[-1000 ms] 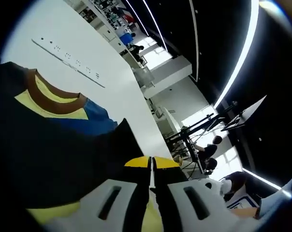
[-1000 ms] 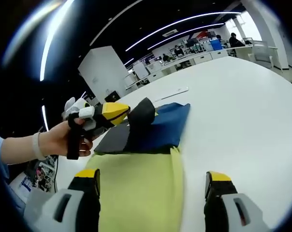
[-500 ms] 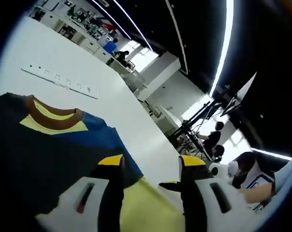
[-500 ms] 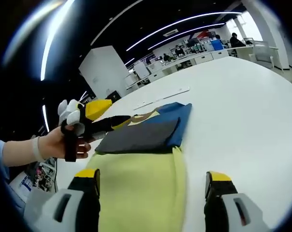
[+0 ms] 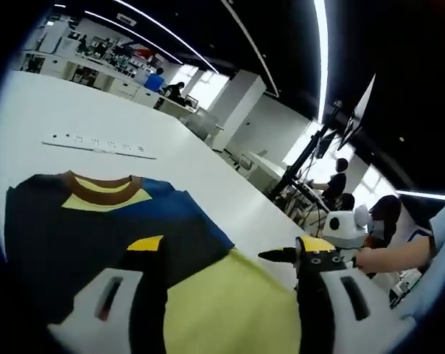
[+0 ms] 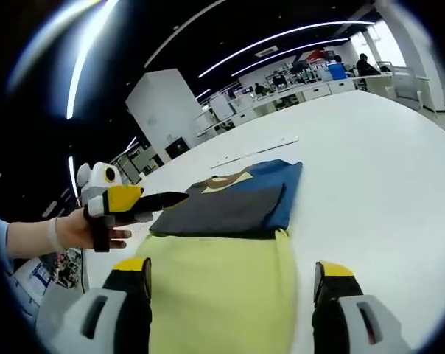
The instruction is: Fold the garment on the visible template until the final outline fits inside the template.
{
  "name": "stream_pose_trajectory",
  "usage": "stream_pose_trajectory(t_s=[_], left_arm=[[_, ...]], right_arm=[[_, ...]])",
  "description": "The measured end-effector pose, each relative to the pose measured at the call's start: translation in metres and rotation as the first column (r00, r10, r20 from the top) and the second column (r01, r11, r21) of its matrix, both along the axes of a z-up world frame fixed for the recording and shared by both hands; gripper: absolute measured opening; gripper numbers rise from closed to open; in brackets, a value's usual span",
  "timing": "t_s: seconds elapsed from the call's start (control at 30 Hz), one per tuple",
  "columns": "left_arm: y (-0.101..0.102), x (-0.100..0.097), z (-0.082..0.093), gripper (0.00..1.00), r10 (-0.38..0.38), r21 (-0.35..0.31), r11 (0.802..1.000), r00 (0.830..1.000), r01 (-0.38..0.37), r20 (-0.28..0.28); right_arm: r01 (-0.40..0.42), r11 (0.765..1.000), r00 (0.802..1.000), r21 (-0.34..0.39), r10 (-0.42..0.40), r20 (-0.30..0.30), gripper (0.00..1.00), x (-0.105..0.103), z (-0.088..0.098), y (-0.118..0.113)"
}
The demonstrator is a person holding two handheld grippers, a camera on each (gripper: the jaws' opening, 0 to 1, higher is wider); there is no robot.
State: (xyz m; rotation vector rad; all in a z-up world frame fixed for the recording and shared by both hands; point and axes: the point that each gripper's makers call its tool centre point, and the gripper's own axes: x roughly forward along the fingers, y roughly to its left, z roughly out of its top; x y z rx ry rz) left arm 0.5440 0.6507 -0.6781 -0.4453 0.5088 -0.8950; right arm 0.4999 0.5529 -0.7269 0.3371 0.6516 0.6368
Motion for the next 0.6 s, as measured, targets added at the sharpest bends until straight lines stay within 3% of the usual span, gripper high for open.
stream_pose_trajectory(t_s=[0.2, 0.33, 0.6], left_arm=[[0.020, -0.012, -0.005, 0.77, 0.020, 0.016, 1.000, 1.000, -0.020, -0.020], [0.039, -0.036, -0.004, 0.79, 0.019, 0.043, 0.999, 1.000, -0.018, -0.010], [0.100, -0.075, -0.004, 0.85, 0.100, 0.098, 0.990, 0.995, -0.100, 0.003]], right_arm=[[-0.011, 1.000, 1.000, -0.003, 0.011, 0.005, 0.92, -0.001, 0.003, 0.004], [-0.009, 1.000, 1.000, -0.003, 0.009, 0.011, 0.92, -0.002, 0.006, 0.000], [-0.031, 0.999, 0.999, -0.024, 0.031, 0.021, 0.92, -0.011, 0.009, -0.006]])
